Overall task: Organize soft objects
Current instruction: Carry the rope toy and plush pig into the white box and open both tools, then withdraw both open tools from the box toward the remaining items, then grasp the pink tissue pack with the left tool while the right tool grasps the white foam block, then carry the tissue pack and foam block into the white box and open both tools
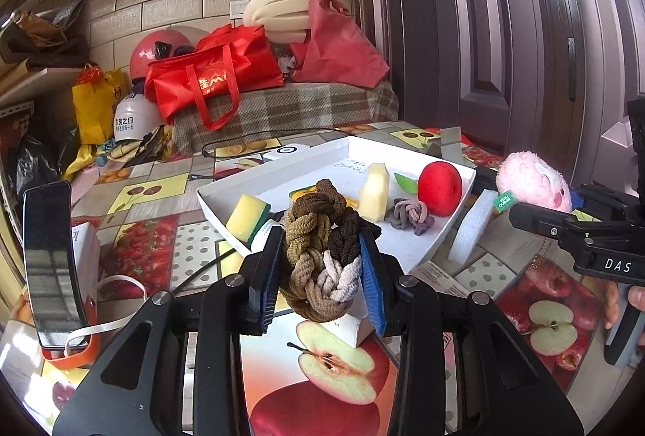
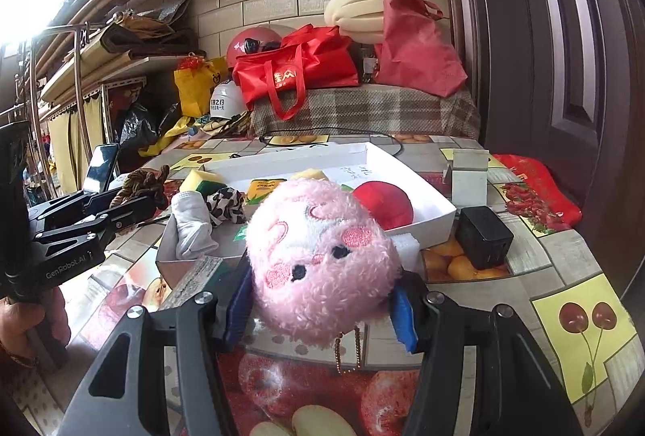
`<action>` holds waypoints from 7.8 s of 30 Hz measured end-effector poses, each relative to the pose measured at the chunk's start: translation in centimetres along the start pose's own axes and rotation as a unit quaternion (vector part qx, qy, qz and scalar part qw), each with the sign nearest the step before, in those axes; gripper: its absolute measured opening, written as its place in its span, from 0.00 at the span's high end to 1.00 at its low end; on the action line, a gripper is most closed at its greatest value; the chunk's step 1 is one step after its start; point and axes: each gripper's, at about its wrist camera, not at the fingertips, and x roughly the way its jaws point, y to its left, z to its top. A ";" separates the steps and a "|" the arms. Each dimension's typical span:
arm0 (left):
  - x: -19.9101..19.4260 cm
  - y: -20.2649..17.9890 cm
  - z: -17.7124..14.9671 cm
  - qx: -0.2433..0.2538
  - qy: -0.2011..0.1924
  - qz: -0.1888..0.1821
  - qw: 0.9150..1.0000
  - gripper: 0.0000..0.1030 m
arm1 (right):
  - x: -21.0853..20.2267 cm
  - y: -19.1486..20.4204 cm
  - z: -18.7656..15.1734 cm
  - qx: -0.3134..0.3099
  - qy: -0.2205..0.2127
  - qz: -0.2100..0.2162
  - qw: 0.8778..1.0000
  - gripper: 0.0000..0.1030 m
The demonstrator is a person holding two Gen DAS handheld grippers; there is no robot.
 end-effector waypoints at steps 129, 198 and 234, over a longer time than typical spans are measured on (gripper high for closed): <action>1.4 -6.5 -2.2 0.019 0.165 -0.126 0.978 0.01 | 8.5 -4.9 -0.1 0.094 0.158 0.048 0.982 0.00; 4.4 0.5 1.8 -0.033 0.005 0.042 0.999 0.75 | 4.2 1.7 2.0 -0.002 -0.034 -0.056 0.998 0.13; 14.7 2.7 4.9 -0.001 0.073 0.089 0.993 0.74 | 14.9 2.0 6.3 0.019 0.020 -0.101 0.994 0.13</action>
